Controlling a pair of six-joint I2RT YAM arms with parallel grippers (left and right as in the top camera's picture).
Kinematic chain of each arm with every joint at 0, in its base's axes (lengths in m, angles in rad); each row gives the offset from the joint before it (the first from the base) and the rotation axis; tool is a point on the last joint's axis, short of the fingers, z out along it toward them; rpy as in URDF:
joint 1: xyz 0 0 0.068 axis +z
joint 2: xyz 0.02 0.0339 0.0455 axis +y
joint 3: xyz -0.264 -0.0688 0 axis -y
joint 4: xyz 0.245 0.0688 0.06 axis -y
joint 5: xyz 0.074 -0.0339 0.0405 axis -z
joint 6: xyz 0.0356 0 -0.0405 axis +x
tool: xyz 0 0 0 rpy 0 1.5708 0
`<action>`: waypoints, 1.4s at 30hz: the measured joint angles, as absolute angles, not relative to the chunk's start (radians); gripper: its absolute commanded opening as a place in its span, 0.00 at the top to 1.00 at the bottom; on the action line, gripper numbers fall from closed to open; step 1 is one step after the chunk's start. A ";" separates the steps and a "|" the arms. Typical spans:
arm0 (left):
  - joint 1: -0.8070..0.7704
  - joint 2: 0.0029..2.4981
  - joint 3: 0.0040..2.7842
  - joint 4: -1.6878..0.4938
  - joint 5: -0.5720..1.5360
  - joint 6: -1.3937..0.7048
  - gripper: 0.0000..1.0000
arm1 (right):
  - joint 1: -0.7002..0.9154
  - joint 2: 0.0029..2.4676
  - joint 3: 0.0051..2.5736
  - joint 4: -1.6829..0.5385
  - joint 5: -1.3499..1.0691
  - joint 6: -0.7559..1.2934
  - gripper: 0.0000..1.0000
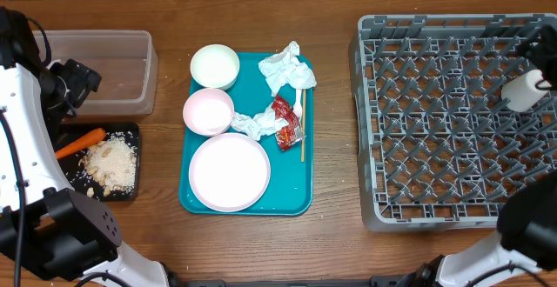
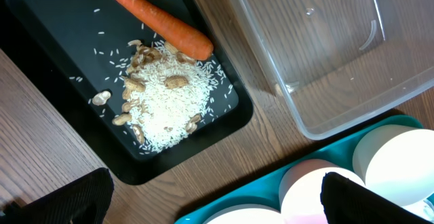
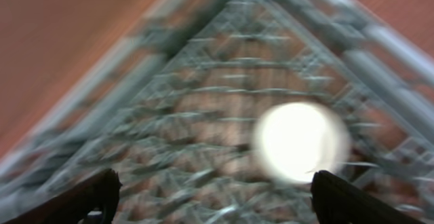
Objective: Sort waste into correct bins and load items into the dishwasher rack
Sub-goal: 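Carry the cup right and set it in the grey dish rack, then return the right gripper to the tray and grasp the large white plate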
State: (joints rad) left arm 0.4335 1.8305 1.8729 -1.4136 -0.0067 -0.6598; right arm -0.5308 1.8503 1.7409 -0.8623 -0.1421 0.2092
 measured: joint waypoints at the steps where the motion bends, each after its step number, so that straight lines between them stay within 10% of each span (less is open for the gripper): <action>1: 0.434 1.831 1.873 -1.414 -0.007 -0.660 0.00 | -0.510 1.824 1.741 -0.865 -0.187 0.210 0.14; 9: 0.434 1.831 1.873 -1.414 -0.007 -0.660 0.00 | -0.147 1.703 1.754 -0.896 -0.525 0.204 0.13; 21: 0.434 1.831 1.873 -1.413 -0.007 -0.660 0.00 | 0.542 1.832 1.700 -1.110 -0.228 0.183 0.15; 42: 0.434 1.831 1.873 -1.414 -0.007 -0.660 0.00 | 0.748 2.030 1.483 -0.938 -0.338 0.296 0.36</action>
